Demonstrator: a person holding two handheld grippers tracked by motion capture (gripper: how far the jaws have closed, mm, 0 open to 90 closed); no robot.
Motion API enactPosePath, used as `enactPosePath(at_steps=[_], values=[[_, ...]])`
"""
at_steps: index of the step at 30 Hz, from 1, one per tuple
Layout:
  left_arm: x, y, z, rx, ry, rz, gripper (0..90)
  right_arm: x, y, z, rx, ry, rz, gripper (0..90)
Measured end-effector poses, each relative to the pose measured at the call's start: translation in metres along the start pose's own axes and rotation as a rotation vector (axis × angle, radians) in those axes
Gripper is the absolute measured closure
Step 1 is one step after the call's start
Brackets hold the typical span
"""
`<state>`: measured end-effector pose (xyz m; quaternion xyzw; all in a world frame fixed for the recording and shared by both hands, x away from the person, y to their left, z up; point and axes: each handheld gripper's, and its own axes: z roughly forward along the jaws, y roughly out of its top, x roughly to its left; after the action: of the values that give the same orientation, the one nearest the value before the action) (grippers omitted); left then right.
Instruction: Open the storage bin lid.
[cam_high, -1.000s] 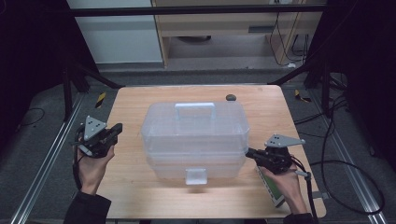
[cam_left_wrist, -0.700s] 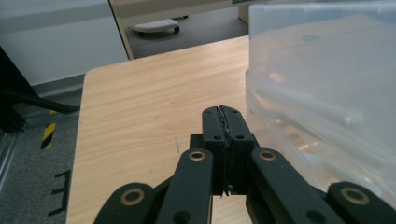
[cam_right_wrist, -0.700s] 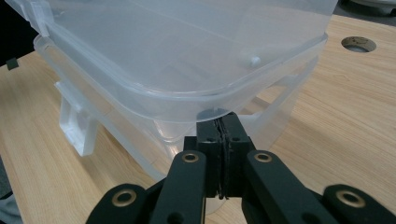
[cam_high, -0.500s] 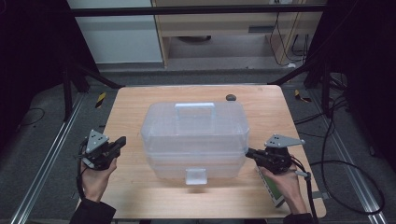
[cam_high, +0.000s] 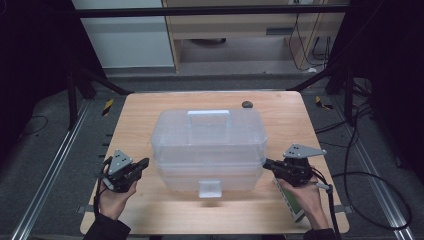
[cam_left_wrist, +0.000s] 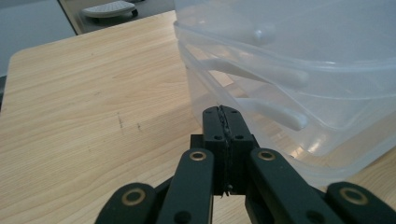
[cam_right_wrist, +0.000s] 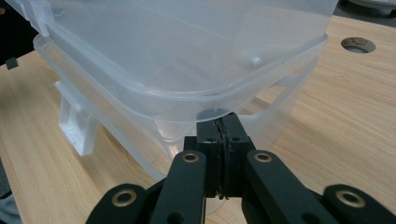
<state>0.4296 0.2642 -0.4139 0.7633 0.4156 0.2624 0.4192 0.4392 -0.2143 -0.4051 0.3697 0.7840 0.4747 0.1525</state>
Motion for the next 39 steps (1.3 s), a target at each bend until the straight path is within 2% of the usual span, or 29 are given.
enactPosePath(at_steps=[3,5,6,7,12,25,39], values=[[-0.003,0.0,0.001,0.004,-0.013,0.008,89.5,0.0,0.0,0.0,-0.001,0.0,0.0,89.1],[-0.007,0.001,0.002,-0.009,-0.04,0.018,89.5,0.0,0.0,0.0,0.0,0.0,-0.001,89.1],[-0.007,0.001,0.002,-0.009,-0.04,0.018,89.5,0.0,0.0,0.0,0.0,0.0,-0.001,89.1],[-0.01,0.003,0.001,-0.017,-0.055,0.034,89.5,0.0,0.0,0.0,0.0,-0.001,-0.001,89.0],[-0.014,0.008,-0.003,-0.041,-0.076,0.048,89.4,0.0,0.0,0.0,-0.001,-0.003,-0.001,89.1],[-0.013,0.016,-0.006,-0.062,-0.057,0.047,89.3,0.0,0.006,-0.002,-0.033,-0.007,0.0,89.0],[-0.008,0.027,-0.004,-0.095,-0.037,0.011,89.3,-0.002,0.017,-0.005,-0.072,-0.013,0.011,89.3]])
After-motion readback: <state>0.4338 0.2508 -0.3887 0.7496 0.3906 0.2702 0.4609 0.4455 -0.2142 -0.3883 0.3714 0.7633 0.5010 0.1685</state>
